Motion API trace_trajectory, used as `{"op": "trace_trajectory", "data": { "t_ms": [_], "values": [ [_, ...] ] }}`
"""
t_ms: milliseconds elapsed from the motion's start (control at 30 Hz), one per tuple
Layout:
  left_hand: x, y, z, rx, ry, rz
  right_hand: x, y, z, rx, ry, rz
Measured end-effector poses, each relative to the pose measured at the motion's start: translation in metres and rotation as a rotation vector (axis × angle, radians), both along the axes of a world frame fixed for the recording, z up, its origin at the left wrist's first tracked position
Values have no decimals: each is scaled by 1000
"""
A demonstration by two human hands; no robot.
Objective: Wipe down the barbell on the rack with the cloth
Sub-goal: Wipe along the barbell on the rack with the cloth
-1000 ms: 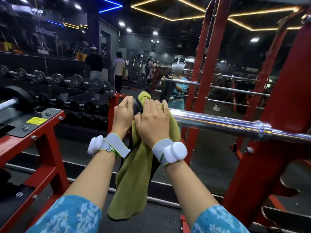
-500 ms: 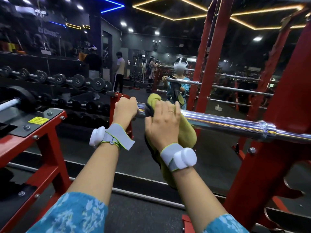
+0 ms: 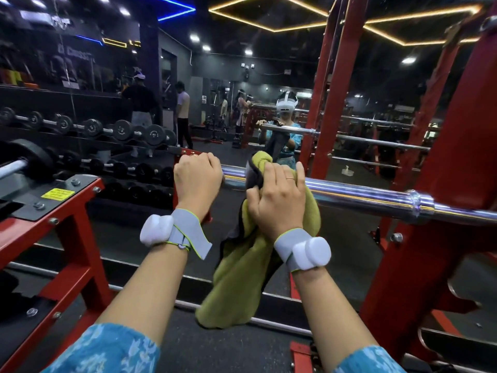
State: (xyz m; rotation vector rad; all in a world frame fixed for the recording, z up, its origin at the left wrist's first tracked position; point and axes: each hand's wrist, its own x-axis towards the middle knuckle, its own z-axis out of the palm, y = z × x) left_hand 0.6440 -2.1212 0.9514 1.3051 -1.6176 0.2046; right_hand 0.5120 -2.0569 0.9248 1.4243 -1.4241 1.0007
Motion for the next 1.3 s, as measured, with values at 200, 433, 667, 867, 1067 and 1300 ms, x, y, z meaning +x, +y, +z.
{"op": "trace_trajectory", "data": {
  "t_ms": [200, 433, 667, 867, 1067, 1300],
  "values": [
    [-25, 11, -2, -141, -132, 23, -44, 20, 2, -64, -43, -54],
    [-101, 42, 12, -387, -198, -221, -91, 46, 14, -45, -170, -174],
    [-131, 47, 8, -364, -196, -309, -142, 73, 26, 87, -292, -264],
    [-129, 44, 5, -453, -142, -377, -148, 78, 27, 82, -295, -339],
    [-126, 46, -3, -530, -64, -437, -130, 70, 28, 66, -301, -239],
    [-91, 33, 2, -446, -105, -295, -64, 32, 30, 175, -149, -103]
  ]
}}
